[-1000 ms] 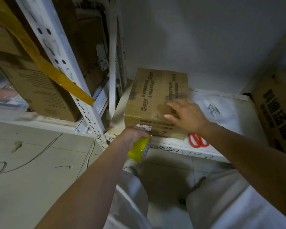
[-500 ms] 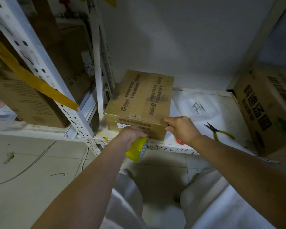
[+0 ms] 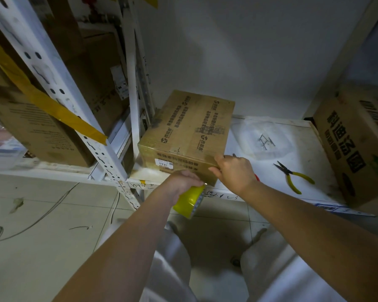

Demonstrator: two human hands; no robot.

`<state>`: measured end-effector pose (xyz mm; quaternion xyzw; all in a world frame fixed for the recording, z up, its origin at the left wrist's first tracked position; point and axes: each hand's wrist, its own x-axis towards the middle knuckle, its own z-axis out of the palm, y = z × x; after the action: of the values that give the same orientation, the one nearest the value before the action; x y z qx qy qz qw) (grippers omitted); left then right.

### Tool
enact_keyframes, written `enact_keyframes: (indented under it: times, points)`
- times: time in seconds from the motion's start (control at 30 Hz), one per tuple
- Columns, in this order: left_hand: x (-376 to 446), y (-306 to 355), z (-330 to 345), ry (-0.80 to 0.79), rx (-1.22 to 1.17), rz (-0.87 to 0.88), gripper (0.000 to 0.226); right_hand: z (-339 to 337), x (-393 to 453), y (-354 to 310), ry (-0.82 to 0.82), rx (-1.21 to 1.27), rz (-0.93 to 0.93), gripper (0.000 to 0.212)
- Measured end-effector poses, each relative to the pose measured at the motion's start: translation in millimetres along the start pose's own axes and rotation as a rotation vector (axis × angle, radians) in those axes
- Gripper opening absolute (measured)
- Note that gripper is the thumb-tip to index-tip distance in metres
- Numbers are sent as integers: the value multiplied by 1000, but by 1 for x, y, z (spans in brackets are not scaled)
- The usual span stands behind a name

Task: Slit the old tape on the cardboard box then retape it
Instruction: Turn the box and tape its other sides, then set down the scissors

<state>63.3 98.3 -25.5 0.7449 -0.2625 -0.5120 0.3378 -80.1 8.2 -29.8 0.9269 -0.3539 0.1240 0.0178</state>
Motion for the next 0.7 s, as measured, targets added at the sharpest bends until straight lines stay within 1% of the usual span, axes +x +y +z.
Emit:
enact_keyframes:
  times: [0.1,0.17,0.2,0.27,0.33,0.4,0.5,0.57,0.6,0.63,0.7]
  points:
    - [-1,3,5,-59,-8,61,10,-7,1,10,-3,118,28,31]
    - [-2,7,7,-85,-22,93,11,-15,1,11,28,268,73,30]
    - [-2,10,7,-100,-34,102,12,-18,2,9,5,357,97,30]
    - [-5,14,7,-121,-61,102,15,-24,2,5,-143,548,144,25]
    - [-6,16,7,-120,-73,106,17,-27,4,2,-293,652,194,13]
    - [-9,17,7,-115,-77,119,17,-28,6,4,-326,656,255,1]
    - [-13,17,7,-114,-104,125,17,-30,6,0,-331,669,297,13]
    - [-16,18,7,-108,-125,128,19,-30,5,-4,-312,636,282,21]
    - [-18,18,7,-106,-135,138,21,-30,4,-6,-293,597,263,22]
    - [-19,19,7,-105,-145,150,27,-30,3,-8,-271,553,244,21]
    - [-20,19,5,-117,-183,170,48,-29,1,-11,-206,495,230,18]
